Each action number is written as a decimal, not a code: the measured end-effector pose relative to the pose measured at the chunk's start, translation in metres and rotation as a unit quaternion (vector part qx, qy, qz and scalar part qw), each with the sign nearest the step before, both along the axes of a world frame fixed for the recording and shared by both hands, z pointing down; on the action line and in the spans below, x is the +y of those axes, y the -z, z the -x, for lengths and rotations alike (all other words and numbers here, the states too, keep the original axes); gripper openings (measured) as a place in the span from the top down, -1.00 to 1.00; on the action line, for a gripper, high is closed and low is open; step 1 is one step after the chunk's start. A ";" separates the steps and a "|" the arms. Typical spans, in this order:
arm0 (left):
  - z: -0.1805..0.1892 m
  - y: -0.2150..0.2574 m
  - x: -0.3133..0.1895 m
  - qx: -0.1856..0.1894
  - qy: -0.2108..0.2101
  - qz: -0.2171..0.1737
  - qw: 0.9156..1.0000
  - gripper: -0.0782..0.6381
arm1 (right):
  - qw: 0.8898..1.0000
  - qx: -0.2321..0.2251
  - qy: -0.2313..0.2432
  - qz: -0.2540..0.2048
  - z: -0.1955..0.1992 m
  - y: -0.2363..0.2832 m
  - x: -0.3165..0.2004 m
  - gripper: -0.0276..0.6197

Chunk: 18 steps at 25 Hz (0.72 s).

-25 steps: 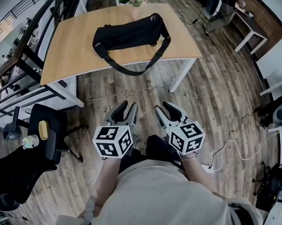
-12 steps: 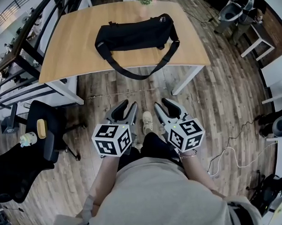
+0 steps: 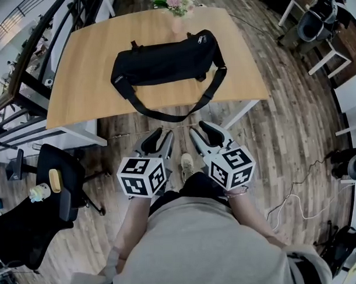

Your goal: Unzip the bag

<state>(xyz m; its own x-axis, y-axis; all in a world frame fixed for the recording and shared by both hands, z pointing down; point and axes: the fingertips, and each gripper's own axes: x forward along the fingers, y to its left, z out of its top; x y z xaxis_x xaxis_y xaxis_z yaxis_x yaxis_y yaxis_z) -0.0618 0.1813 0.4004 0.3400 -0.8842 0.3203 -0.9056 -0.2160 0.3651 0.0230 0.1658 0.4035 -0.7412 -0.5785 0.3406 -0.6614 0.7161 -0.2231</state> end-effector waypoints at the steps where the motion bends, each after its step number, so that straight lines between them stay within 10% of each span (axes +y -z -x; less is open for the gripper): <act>1: 0.000 0.001 -0.009 0.000 0.002 0.001 1.000 0.39 | 1.000 -0.001 0.001 -0.001 0.000 0.002 -0.010 0.52; 18: -0.011 0.003 -0.151 -0.007 0.019 0.006 1.000 0.39 | 1.000 -0.009 0.028 0.007 -0.010 0.002 -0.154 0.52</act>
